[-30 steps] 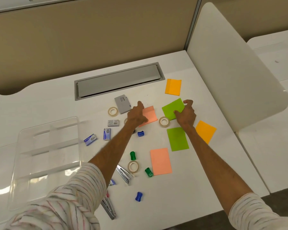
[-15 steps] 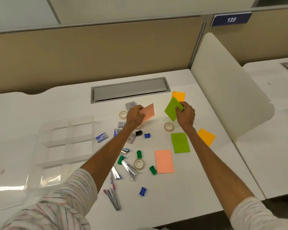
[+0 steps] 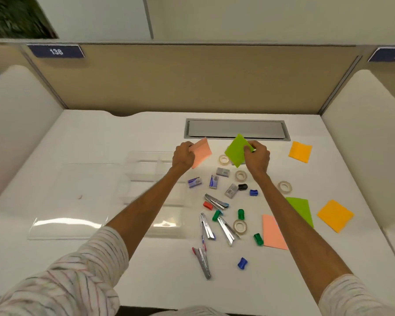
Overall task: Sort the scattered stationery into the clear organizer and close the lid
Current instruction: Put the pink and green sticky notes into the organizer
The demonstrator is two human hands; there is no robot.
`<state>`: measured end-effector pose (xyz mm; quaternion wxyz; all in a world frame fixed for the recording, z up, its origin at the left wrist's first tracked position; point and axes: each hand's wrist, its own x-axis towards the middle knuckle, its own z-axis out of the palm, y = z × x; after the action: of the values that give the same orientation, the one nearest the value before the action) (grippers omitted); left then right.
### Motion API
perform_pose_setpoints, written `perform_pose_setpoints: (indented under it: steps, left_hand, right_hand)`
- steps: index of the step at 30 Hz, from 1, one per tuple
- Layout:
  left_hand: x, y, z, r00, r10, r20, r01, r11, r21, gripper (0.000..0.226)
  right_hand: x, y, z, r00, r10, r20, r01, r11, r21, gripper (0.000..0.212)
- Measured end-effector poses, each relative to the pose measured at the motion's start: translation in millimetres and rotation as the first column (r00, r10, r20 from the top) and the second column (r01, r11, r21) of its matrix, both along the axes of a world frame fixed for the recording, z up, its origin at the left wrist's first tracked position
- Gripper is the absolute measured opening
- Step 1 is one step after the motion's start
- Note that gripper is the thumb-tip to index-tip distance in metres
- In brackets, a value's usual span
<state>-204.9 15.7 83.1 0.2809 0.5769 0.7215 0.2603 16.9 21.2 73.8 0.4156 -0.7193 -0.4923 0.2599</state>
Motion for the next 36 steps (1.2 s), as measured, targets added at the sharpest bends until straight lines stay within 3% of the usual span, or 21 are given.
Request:
perform_pose_setpoints:
  steps: [16, 21, 30, 36]
  left_hand:
    - [-249, -21, -8, 0.936, 0.320, 0.145, -0.323, 0.946, -0.002, 0.037]
    - [-290, -19, -12, 0.910, 0.325, 0.258, -0.351, 0.934, 0.060, 0.045]
    - [-312, -25, -29, 0.883, 0.289, 0.371, -0.374, 0.910, 0.181, 0.038]
    - [-309, -14, -26, 0.874, 0.259, 0.410, -0.366, 0.907, 0.209, 0.034]
  right_hand:
    - [-236, 0, -18, 0.915, -0.024, -0.403, -0.087, 0.964, -0.253, 0.025]
    - [-292, -10, -33, 0.914, -0.059, -0.401, -0.070, 0.951, -0.300, 0.024]
    - [-338, -10, -45, 0.935, -0.088, -0.344, -0.034, 0.942, -0.333, 0.020]
    - [-340, -5, -48, 0.983, 0.067, -0.171, -0.136, 0.890, -0.436, 0.030]
